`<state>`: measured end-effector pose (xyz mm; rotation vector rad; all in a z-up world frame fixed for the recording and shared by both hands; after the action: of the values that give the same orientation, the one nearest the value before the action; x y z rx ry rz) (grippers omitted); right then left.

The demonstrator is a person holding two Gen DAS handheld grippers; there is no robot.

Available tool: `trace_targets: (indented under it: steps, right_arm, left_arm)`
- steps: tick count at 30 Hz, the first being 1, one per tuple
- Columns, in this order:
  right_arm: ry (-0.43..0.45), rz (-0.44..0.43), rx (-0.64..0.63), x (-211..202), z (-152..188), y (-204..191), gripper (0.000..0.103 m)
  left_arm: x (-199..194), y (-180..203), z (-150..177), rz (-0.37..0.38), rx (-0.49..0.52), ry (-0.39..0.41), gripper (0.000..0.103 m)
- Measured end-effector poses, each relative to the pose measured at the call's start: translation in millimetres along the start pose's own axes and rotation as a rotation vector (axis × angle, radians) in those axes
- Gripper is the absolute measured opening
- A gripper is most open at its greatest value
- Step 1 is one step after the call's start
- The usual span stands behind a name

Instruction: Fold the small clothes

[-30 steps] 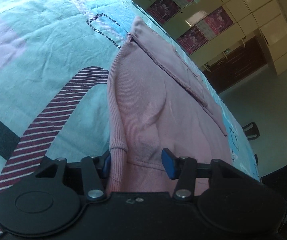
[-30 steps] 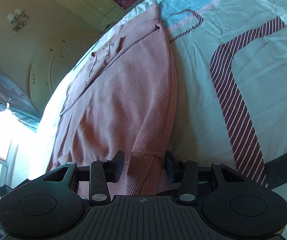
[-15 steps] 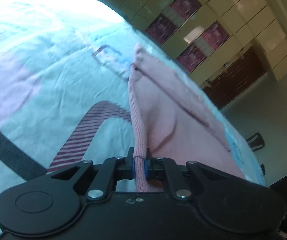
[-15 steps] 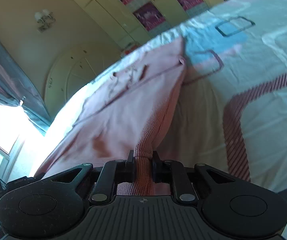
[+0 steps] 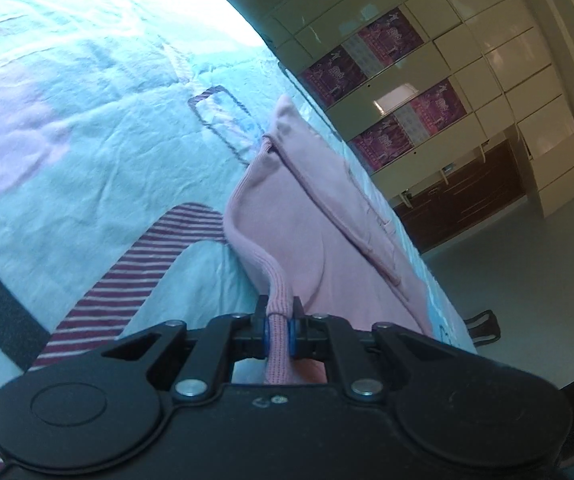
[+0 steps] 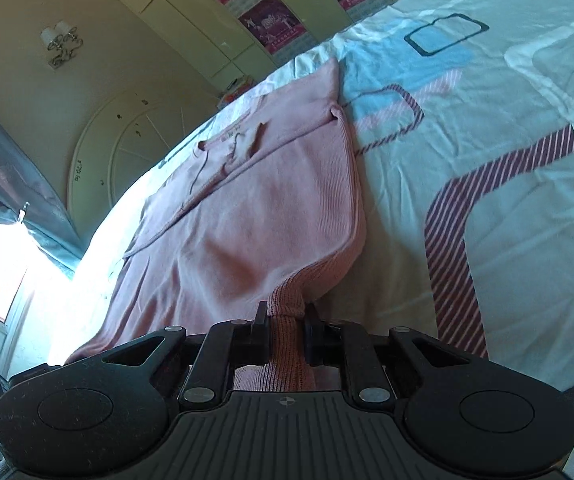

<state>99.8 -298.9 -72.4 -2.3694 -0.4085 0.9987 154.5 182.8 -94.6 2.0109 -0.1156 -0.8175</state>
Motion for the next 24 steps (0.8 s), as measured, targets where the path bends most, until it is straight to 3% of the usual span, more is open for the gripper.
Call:
trace_targets:
  steps: [4, 9, 14, 18, 24]
  right_arm:
    - [0.052, 0.002, -0.004, 8, -38, -6, 0.015]
    - [0.112, 0.020, 0.044, 36, -105, -5, 0.015]
    - [0.143, 0.034, 0.107, 82, -179, 6, 0.015]
    - [0.117, 0.049, 0.164, 138, -227, 24, 0.015]
    - [0.070, 0.104, 0.250, 213, -264, 61, 0.015]
  left_arm:
    - [20, 34, -29, 0.059, 0.016, 0.013, 0.007]
    - [74, 73, -73, 0.091, 0.038, -0.009, 0.007]
    - [149, 99, -123, 0.066, 0.053, -0.046, 0.007]
    - [212, 109, -161, 0.045, 0.054, -0.081, 0.007]
    - [297, 111, -193, -0.021, 0.116, -0.156, 0.007]
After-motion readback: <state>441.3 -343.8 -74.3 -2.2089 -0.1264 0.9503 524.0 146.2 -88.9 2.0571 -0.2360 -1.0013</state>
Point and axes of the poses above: each gripper's, at about its wrist camera, not at the fingertips, and x roughly the way its jaws point, y to its right, z to its underside, the point moved 7 cm from there along x, roughly the way its jaws point, and after that the axes turned 9 degrees about -x, right-handed, at the moved point
